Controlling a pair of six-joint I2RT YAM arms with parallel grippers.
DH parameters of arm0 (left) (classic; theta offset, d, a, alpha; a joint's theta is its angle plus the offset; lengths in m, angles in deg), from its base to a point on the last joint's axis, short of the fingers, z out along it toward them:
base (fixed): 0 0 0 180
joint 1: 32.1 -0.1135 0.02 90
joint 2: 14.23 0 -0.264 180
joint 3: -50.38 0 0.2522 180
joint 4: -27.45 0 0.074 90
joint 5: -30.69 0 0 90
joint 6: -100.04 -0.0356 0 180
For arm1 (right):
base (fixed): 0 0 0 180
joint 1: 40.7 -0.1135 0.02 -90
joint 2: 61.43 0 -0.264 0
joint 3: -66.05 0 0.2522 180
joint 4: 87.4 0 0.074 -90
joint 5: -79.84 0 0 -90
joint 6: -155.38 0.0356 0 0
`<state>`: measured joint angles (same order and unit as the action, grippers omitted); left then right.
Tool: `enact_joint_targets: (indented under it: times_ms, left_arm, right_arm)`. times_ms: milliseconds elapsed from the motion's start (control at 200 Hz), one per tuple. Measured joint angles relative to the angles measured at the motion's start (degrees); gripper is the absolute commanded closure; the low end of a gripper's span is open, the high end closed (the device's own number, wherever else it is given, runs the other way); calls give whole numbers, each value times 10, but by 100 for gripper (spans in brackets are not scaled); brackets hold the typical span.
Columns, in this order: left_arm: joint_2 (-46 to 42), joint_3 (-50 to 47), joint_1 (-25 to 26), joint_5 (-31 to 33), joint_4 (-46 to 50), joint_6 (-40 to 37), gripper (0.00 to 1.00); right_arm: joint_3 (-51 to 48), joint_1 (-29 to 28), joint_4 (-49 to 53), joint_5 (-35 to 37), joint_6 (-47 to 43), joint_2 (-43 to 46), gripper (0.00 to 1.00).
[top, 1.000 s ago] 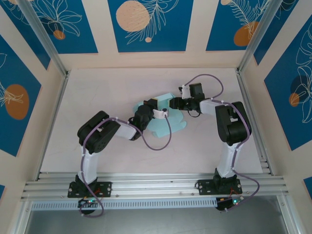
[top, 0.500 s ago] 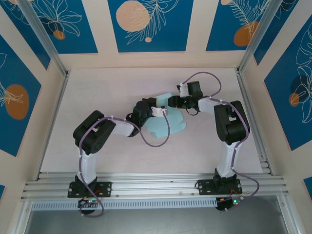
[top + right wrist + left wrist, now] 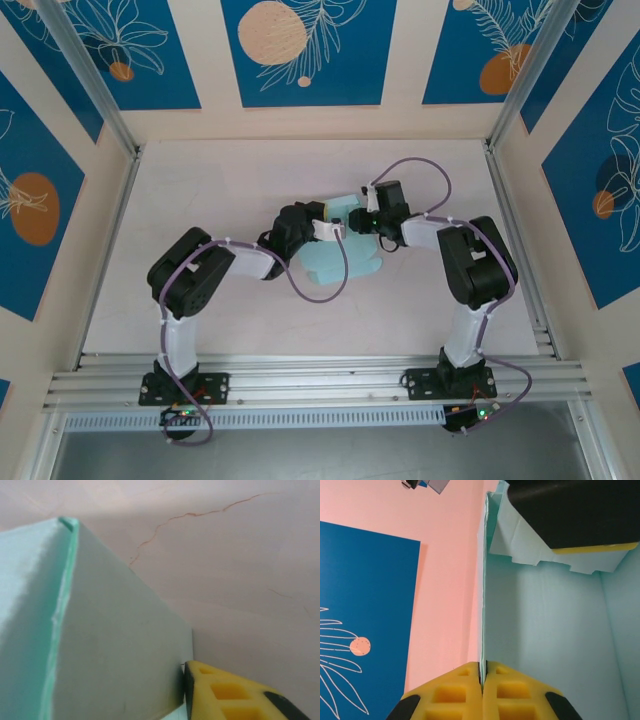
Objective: Fold the paper box
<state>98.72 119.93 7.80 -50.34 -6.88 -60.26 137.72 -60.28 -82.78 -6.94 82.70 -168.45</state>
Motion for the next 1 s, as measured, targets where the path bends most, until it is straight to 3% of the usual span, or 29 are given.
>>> enact_joint_targets:
  times_ms: [220,325,430,630,785,820,1000]
  left_arm:
    - [-4,0,0,-6,6,15,100]
    - [-9,-5,2,-7,6,27,85]
    - [-23,-14,8,-10,7,60,79]
    - [-82,-32,12,5,50,151,45]
    - [-182,-63,12,8,103,252,4]
    - [-214,-72,12,7,111,286,0]
    - [-374,-121,12,23,150,451,0]
  right_arm:
    - [-19,-17,-24,56,0,8,82]
    - [-30,-25,-33,75,-1,14,85]
    - [-37,-37,-36,90,-1,17,87]
    - [-51,-64,-37,120,-5,30,90]
    - [-53,-89,-28,145,-16,45,93]
    - [-53,-94,-23,148,-16,49,95]
    - [-55,-117,-1,163,-13,68,100]
